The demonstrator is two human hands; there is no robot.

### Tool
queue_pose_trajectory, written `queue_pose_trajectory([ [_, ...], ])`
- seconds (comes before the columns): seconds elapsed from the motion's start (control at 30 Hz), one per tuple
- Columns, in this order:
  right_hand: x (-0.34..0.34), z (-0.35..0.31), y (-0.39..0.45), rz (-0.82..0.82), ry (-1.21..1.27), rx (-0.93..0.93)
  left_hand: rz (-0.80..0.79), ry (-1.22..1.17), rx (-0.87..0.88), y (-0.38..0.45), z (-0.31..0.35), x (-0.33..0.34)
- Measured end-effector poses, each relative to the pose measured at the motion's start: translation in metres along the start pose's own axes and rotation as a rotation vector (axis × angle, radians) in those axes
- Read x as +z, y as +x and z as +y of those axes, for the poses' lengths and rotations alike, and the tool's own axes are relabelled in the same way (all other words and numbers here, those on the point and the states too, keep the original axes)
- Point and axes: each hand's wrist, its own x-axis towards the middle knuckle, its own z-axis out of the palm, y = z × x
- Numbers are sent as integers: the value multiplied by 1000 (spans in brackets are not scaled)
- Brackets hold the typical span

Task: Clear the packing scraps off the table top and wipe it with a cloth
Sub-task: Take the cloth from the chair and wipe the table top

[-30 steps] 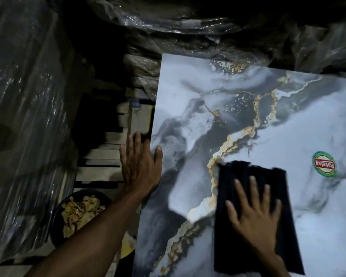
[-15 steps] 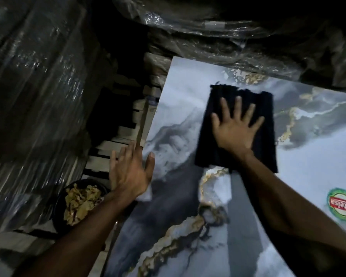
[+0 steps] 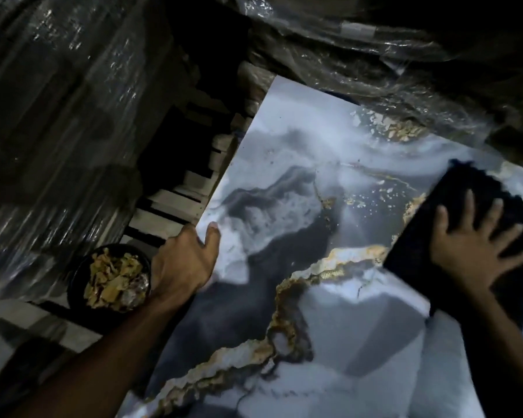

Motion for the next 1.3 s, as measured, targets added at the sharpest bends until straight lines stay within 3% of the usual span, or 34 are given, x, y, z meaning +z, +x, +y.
queue_pose_trajectory([
  [0.17, 1, -115, 54, -11, -44, -247, 16, 29, -16, 0, 4, 0],
  [0.3, 18, -194, 10, -54, -87, -537, 8, 55, -30, -2, 9, -5],
  [0.37, 32, -193, -39, -50, -103, -665, 10, 55, -21, -4, 9, -7],
  [0.47, 44, -136, -105, 1, -93, -788, 23, 54, -23, -7, 11, -7],
  [0.53, 46, -82, -113, -9, -116, -752, 28, 67, -25, -6, 11, -6],
  [0.67, 21, -9, -55, 30, -107, -391, 30, 19, -7, -3, 5, -2],
  [0.8, -4, -40, 26, -22, -64, -174, 27, -13, -12, -1, 1, -1],
  [0.93, -1, -126, 59, 11, -67, -294, 5, -2, -11, 0, 2, 0],
  [1.1, 14, -238, 44, -57, -97, -526, 8, 1, -2, 1, 3, -1],
  [1.3, 30, -304, 6, -100, -117, -716, 1, -30, -23, 2, 3, -3],
])
